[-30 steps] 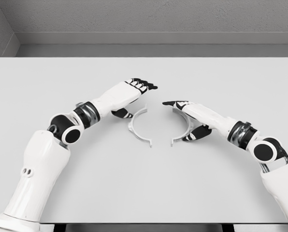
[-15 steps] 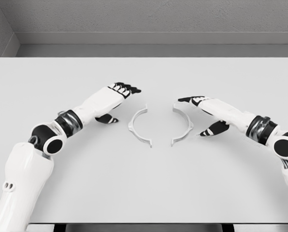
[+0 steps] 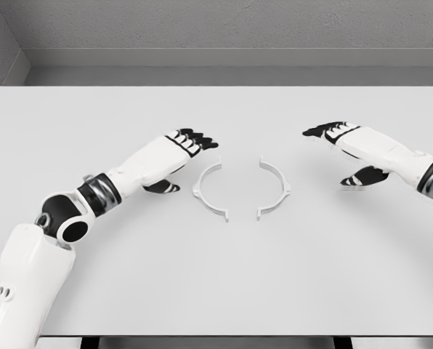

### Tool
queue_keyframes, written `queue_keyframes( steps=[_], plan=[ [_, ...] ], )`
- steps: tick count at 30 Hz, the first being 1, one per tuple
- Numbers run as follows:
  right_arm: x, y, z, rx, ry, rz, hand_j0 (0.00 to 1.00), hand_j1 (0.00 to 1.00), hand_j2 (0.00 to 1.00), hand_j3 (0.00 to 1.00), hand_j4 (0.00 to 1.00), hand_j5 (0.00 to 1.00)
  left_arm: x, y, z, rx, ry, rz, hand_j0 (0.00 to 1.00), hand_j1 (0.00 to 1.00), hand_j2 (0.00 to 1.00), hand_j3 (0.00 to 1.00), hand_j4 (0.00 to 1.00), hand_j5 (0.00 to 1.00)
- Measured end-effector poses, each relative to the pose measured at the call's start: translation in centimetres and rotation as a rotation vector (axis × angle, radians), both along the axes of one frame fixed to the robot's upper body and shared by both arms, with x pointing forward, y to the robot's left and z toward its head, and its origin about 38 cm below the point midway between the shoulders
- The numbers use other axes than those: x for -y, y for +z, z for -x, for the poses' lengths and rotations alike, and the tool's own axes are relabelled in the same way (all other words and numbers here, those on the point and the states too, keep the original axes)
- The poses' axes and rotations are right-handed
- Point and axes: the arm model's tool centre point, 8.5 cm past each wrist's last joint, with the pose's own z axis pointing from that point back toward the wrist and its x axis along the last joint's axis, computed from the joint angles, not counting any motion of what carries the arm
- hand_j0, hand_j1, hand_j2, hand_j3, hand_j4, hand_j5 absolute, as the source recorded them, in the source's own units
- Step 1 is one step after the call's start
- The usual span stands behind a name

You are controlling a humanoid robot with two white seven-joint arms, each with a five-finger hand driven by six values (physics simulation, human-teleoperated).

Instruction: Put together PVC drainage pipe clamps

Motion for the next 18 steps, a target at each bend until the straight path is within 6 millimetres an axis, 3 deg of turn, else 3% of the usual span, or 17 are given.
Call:
queue_keyframes(
  steps=[18],
  plan=[
    [-0.3,0.3,-0.1,0.013,0.017,0.031,1.0,1.0,1.0,1.0,1.0,1.0,1.3,-0.3,-0.2,-0.007,-0.029,-0.002,1.0,1.0,1.0,1.0,1.0,1.0]
  ],
)
